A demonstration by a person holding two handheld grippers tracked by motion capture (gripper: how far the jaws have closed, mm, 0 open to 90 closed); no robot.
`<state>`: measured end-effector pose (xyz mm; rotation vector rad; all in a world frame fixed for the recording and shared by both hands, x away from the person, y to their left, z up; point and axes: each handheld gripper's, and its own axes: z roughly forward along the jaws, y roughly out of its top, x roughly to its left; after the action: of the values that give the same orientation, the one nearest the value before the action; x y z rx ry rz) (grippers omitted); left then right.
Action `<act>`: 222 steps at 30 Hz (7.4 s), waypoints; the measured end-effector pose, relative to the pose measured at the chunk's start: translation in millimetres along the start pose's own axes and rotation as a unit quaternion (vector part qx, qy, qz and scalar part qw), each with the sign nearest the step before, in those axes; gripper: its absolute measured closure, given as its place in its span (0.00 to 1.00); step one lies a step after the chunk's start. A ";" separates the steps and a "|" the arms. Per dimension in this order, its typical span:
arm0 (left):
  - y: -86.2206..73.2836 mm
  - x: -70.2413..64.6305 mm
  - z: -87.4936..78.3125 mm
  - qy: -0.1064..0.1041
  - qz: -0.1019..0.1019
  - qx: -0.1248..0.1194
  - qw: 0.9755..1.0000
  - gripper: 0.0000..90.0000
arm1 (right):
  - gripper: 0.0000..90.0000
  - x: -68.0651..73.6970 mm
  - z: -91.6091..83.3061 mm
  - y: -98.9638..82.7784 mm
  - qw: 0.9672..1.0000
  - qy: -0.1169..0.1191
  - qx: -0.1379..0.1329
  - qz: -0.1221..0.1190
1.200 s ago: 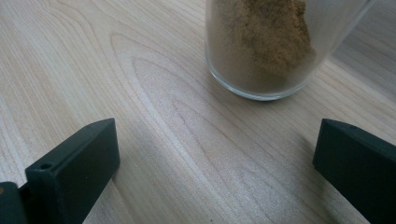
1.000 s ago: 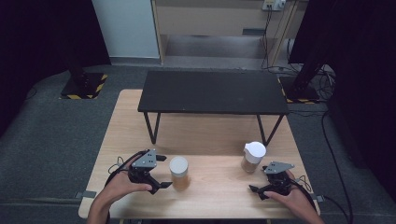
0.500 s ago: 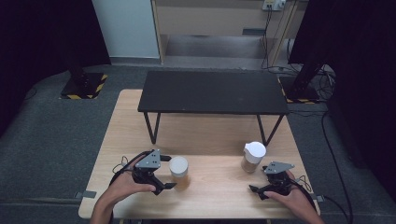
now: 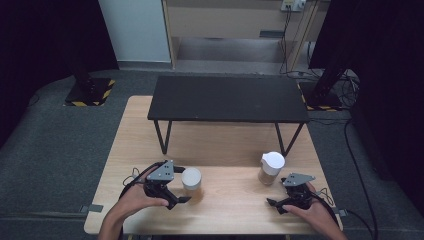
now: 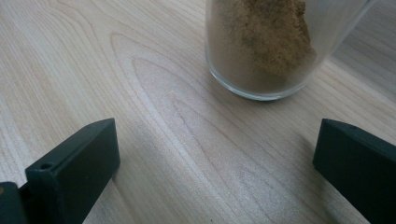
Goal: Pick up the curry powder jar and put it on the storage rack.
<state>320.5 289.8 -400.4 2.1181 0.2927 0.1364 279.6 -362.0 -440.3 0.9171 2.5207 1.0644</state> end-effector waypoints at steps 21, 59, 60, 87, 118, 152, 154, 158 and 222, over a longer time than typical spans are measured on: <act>1.5 -2.4 3.4 0.001 0.000 -0.024 1.000 0.02 | 0.01 0.0 0.0 0.0 1.000 0.000 0.000 0.000; -7.7 1.0 14.0 -0.003 -0.016 -0.066 0.998 0.36 | 0.01 0.0 0.0 0.0 1.000 0.000 0.000 0.000; -7.6 1.5 14.0 -0.003 -0.016 -0.066 0.998 0.36 | 0.01 0.0 0.0 0.0 1.000 0.000 0.000 0.000; 7.1 0.7 12.4 -0.027 0.008 -0.081 0.996 0.36 | 0.01 -0.1 0.0 0.0 1.000 0.000 0.000 0.000; 42.5 9.6 -3.5 -0.048 0.024 -0.090 0.994 0.36 | 0.01 -0.3 0.0 -0.1 1.000 0.001 0.000 0.000; 119.9 41.6 -35.7 -0.026 0.039 -0.094 0.994 0.36 | 0.02 -1.5 -0.2 -0.3 1.000 0.003 0.000 -0.001; 124.7 42.7 -38.8 -0.025 0.042 -0.090 0.995 0.36 | 0.02 -1.6 -0.3 -0.3 1.000 0.003 0.000 -0.001; 133.3 45.6 -45.2 -0.021 0.045 -0.088 0.995 0.36 | 0.02 -1.6 -0.2 -0.3 1.000 0.003 0.000 -0.001; 222.0 119.6 -51.6 0.017 0.037 -0.071 0.997 0.36 | 0.02 -1.3 -0.4 -0.5 1.000 0.002 -0.001 -0.001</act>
<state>459.3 249.6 -187.3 1.9882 0.2184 0.2298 280.2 -363.3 -440.4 0.9134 2.5234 1.0686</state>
